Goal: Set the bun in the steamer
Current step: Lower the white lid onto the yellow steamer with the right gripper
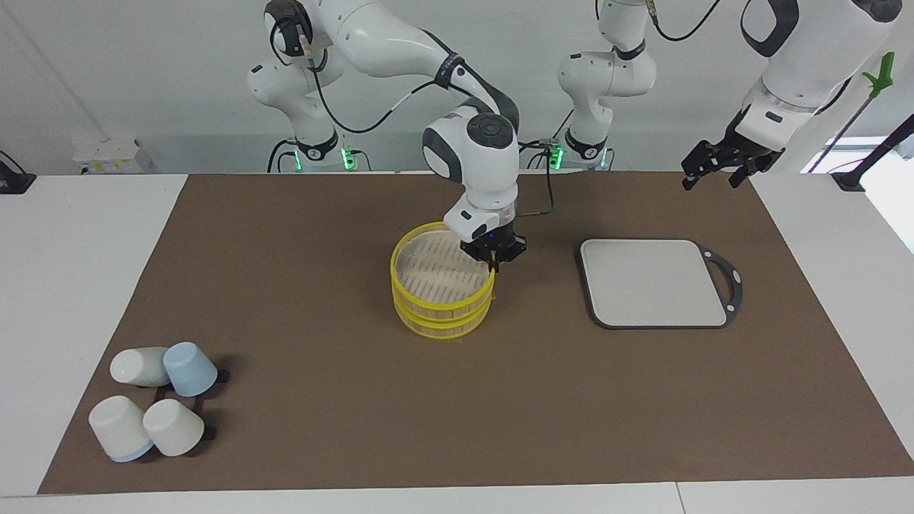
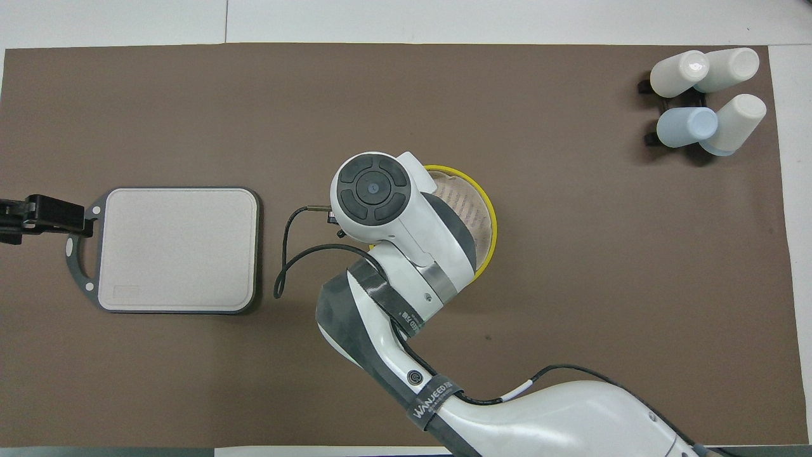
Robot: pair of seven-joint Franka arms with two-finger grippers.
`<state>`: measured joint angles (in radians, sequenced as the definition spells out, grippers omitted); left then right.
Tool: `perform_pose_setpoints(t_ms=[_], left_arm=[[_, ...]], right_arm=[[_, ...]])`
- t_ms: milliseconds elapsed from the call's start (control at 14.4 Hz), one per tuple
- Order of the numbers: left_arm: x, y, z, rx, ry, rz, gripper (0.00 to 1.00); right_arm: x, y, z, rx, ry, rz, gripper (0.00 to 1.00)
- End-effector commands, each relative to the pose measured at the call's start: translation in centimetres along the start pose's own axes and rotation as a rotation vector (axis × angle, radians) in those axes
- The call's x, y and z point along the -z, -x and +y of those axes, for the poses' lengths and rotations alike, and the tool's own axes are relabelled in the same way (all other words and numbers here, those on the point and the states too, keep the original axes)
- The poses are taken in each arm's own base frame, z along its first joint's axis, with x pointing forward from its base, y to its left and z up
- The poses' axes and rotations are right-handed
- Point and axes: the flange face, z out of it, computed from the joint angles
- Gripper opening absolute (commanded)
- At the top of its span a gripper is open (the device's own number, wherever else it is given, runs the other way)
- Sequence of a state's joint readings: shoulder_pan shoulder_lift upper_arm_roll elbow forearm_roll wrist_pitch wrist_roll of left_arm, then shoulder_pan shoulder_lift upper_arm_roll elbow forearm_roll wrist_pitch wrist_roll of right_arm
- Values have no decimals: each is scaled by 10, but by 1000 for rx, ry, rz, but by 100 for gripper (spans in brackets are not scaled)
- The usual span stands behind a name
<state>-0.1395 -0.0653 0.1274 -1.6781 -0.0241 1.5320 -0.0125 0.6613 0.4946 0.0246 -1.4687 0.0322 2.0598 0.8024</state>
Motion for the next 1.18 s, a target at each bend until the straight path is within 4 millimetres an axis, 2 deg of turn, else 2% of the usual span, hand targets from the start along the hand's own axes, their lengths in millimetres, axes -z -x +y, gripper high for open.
perform_pose_setpoints(t_ms=[0, 557, 697, 1115], left_arm=[[11, -13, 6, -18, -17, -17, 100], [8, -14, 12, -30, -22, -17, 100], [-3, -21, 12, -27, -26, -40, 100], [-3, -21, 15, -33, -30, -40, 100]], right_arm=[[7, 2, 10, 31, -3, 23, 0], [1, 2, 13, 36, -7, 26, 0], [0, 4, 13, 38, -15, 35, 0], [-4, 8, 16, 39, -16, 37, 0]])
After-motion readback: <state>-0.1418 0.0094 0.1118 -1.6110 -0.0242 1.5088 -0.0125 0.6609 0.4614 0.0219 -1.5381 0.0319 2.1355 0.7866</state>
